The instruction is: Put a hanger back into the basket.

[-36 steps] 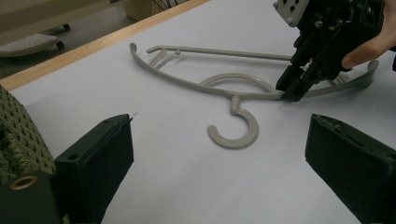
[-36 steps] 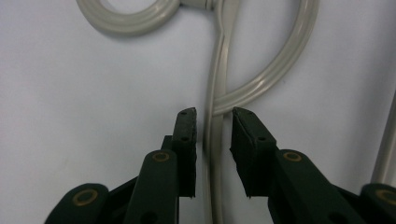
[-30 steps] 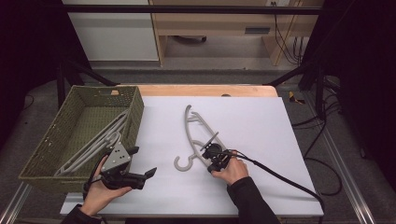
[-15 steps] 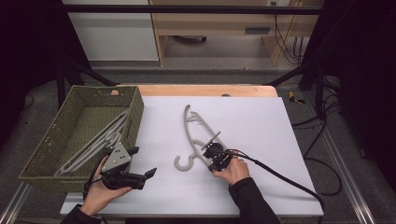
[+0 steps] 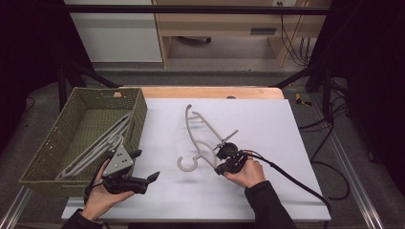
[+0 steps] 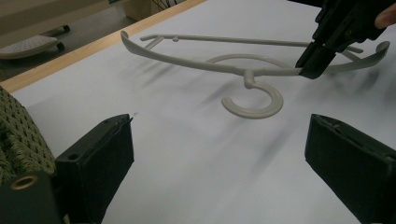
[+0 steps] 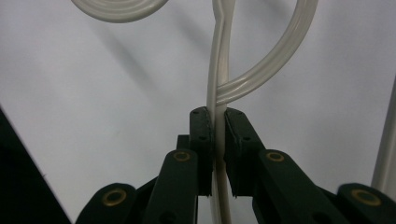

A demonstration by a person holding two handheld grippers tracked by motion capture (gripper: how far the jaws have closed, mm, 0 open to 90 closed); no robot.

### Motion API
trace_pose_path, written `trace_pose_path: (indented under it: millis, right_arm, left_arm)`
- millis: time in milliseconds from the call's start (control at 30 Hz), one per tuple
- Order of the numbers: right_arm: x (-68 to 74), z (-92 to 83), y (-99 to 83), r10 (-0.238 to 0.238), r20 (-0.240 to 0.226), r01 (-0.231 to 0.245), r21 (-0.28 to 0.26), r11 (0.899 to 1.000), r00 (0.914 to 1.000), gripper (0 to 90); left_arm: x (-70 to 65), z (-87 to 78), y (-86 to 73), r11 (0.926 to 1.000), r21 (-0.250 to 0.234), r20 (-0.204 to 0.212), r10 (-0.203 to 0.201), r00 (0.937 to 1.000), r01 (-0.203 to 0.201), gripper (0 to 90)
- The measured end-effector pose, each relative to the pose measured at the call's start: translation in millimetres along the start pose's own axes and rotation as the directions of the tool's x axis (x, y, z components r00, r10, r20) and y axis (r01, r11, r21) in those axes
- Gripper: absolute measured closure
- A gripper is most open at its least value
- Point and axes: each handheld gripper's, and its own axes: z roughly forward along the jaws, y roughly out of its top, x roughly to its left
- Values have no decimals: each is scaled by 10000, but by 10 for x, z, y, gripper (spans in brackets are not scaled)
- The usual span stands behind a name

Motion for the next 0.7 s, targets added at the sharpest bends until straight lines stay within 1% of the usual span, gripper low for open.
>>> trace_pose_path:
  millis: [100,133,167,200,233,267,300,333,367,400,433,467,500,533,567,600,633,667,700]
  right_arm:
    - [8,-130,-21,-183,-320,178,-181,9997,9993,828]
    - [15,-176,-29,-348,-401,337,-265,9991,9986,827]
    - [16,-217,-36,-467,-588,447,-339,9984,9972,828]
    - [26,-271,-48,-630,-778,595,-461,9972,9950,827]
    - [32,-300,-56,-712,-946,667,-496,9965,9930,827]
    - [51,-379,-81,-1044,-1320,975,-583,9935,9857,827]
    - [67,-417,-94,-1162,-1461,1089,-575,9924,9824,827]
    - [67,-417,-94,-1162,-1461,1089,-575,9924,9824,827]
    - [78,-449,-108,-1322,-1574,1239,-613,9904,9787,827]
    - [92,-477,-123,-1438,-1747,1357,-576,9891,9741,827]
    - [112,-505,-141,-1592,-1925,1495,-642,9867,9683,827]
    - [122,-518,-151,-1663,-2113,1568,-612,9857,9632,827]
    - [159,-546,-177,-1767,-2405,1645,-702,9839,9544,826]
    - [159,-546,-177,-1767,-2405,1645,-702,9839,9544,826]
    - [184,-551,-188,-1803,-2428,1682,-699,9833,9532,827]
    - [199,-551,-200,-2028,-2567,1918,-673,9791,9450,826]
    - [226,-547,-218,-2137,-2670,2059,-574,9769,9397,826]
    - [226,-547,-218,-2137,-2670,2059,-574,9769,9397,826]
    - [239,-545,-226,-2195,-2693,2127,-547,9756,9377,826]
  left_arm:
    - [6,-34,26,9999,-18,-29,172,9998,-172,74]
    - [9,-52,41,9996,-1,-23,279,9996,-279,74]
    - [13,-76,63,9991,-22,-15,429,9991,-429,73]
    - [15,-94,77,9985,-27,-11,545,9985,-545,73]
    - [23,-125,104,9970,-20,4,776,9970,-776,72]
    - [27,-144,119,9960,-38,0,894,9960,-894,73]
    - [38,-181,164,9926,-33,-1,1214,9926,-1214,73]
    - [38,-181,164,9926,-33,-1,1214,9926,-1214,74]
    - [38,-194,188,9901,35,-32,1400,9901,-1400,74]
    - [29,-200,222,9856,142,-74,1688,9856,-1687,73]
    - [18,-202,244,9820,233,-95,1876,9822,-1873,73]
    - [0,-202,274,9758,362,-72,2161,9763,-2157,73]
    - [-23,-194,302,9697,416,6,2411,9705,-2409,74]
    - [-46,-183,329,9623,489,110,2674,9635,-2676,74]
    - [-73,-161,360,9511,584,220,3024,9529,-3032,76]
    - [-93,-140,383,9418,660,299,3282,9441,-3295,80]
    - [-124,-109,423,9233,811,479,3727,9267,-3755,88]
    - [-124,-109,423,9233,811,479,3727,9267,-3755,91]
    - [-143,-88,442,9166,789,590,3882,9197,-3920,91]
